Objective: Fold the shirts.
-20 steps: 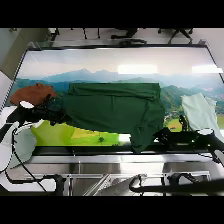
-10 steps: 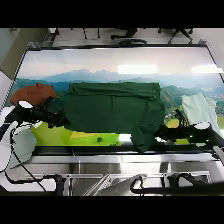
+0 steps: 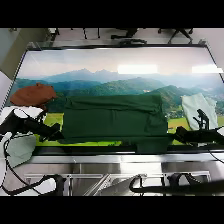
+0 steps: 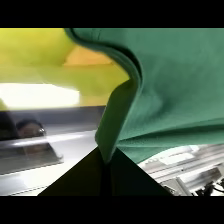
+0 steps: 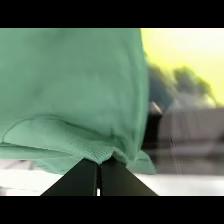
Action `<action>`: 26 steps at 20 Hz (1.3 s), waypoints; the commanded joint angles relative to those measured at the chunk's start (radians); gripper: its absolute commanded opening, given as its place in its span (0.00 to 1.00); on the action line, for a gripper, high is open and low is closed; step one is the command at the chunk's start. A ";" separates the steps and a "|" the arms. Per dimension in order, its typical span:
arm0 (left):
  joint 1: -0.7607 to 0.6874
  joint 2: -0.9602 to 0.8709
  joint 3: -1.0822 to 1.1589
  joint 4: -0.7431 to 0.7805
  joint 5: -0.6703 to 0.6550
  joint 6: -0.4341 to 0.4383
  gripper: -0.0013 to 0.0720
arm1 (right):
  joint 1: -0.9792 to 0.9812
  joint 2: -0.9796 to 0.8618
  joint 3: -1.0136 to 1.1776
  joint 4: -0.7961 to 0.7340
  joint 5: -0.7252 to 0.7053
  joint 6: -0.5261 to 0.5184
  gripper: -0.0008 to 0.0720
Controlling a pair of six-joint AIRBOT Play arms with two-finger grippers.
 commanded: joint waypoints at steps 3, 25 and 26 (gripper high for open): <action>0.000 -0.016 0.150 -0.079 -0.029 -0.004 0.04 | 0.088 -0.166 0.163 0.341 -0.175 -0.249 0.04; -0.062 -0.650 1.044 -0.140 -0.188 -0.121 0.98 | 0.180 -0.780 0.633 0.192 -0.261 -0.295 0.91; -0.058 -0.650 1.060 -0.145 -0.212 -0.128 0.98 | 0.187 -0.798 0.633 0.207 -0.237 -0.295 0.91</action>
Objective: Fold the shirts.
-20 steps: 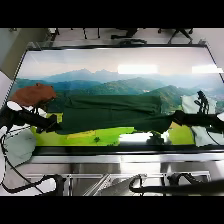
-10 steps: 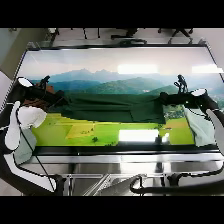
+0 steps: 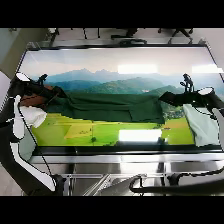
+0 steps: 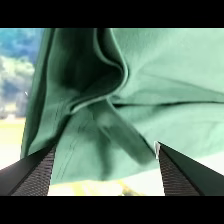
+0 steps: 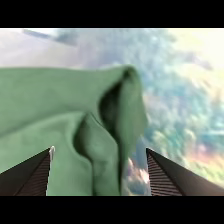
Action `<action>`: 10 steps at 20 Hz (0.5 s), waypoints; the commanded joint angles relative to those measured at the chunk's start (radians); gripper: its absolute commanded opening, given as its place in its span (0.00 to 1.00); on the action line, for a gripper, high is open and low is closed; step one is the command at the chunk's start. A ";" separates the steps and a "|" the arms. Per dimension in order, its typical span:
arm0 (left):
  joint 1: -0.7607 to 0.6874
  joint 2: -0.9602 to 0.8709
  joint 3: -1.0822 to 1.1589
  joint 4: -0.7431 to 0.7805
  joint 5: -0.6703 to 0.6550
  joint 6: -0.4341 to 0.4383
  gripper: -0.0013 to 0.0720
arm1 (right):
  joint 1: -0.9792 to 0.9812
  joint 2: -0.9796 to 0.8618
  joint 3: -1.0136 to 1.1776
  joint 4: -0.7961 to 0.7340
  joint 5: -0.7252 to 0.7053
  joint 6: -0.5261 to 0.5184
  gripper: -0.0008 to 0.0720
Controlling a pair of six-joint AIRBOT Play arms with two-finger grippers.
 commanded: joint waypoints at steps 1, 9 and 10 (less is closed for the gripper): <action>0.020 -0.010 0.071 -0.010 -0.107 -0.027 0.98 | 0.000 -0.037 0.002 -0.005 0.085 0.015 0.91; -0.107 -0.008 0.079 -0.018 -0.118 0.000 0.63 | 0.094 -0.166 0.004 0.146 0.058 -0.072 0.04; -0.136 -0.008 0.079 -0.054 -0.108 0.026 0.45 | 0.093 -0.158 0.014 0.161 0.064 -0.075 0.04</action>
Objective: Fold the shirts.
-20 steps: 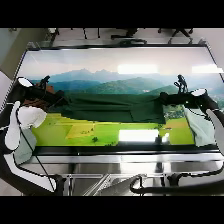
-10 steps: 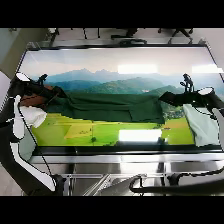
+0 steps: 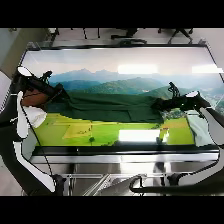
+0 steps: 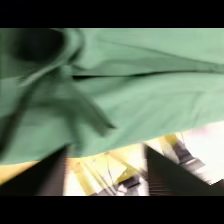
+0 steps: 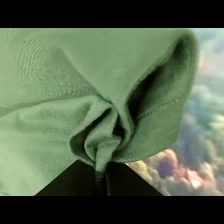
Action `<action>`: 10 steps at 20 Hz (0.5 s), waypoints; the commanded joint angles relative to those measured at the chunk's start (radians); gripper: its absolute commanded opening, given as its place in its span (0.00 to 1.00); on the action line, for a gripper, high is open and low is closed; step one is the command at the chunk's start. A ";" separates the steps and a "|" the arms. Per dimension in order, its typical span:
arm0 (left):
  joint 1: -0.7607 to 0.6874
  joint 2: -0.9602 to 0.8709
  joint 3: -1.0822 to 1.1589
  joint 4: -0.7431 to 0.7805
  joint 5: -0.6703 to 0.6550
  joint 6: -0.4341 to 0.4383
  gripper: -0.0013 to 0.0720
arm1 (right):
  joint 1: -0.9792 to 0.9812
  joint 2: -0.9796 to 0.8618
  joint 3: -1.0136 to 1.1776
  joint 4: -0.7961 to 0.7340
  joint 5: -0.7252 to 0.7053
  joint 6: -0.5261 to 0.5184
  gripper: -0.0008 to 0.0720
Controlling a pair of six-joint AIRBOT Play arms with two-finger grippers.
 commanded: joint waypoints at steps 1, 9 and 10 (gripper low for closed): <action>-0.090 -0.001 0.003 -0.097 0.027 0.070 0.18 | 0.011 0.002 0.028 0.071 0.008 -0.046 0.04; -0.524 -0.042 -0.027 -0.258 0.487 0.174 0.04 | -0.040 0.211 0.301 0.069 0.325 0.034 0.04; -0.584 -0.063 -0.027 -0.250 0.579 0.175 0.04 | -0.050 0.233 0.349 0.069 0.358 0.034 0.04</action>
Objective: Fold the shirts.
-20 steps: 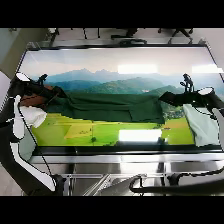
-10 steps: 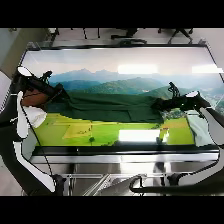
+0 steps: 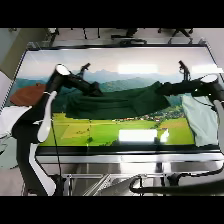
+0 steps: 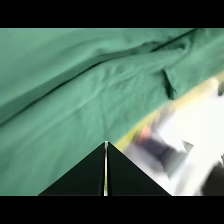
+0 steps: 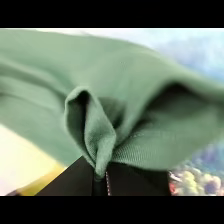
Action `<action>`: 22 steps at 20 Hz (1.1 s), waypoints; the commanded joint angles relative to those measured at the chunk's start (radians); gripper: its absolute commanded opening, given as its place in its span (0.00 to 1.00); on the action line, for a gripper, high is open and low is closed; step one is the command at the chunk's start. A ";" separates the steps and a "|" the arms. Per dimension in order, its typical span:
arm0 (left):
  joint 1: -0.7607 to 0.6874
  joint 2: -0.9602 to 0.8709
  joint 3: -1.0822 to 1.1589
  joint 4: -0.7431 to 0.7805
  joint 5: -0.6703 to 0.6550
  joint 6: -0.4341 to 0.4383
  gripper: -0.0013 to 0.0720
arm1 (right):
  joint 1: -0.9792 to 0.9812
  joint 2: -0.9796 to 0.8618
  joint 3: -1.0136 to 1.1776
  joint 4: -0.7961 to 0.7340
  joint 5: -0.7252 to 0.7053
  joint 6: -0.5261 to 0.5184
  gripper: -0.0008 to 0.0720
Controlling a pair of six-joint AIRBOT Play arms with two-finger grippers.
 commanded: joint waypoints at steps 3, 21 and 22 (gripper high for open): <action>-0.323 -0.096 -0.009 -0.010 0.573 0.016 0.04 | -0.042 0.094 0.244 0.010 0.233 0.093 0.04; -0.044 0.202 0.171 -0.019 0.064 -0.047 0.04 | 0.063 -0.019 0.325 0.013 0.212 0.171 0.04; 0.007 0.260 0.165 -0.019 0.043 -0.045 0.04 | 0.121 -0.031 0.325 0.013 0.160 0.179 0.04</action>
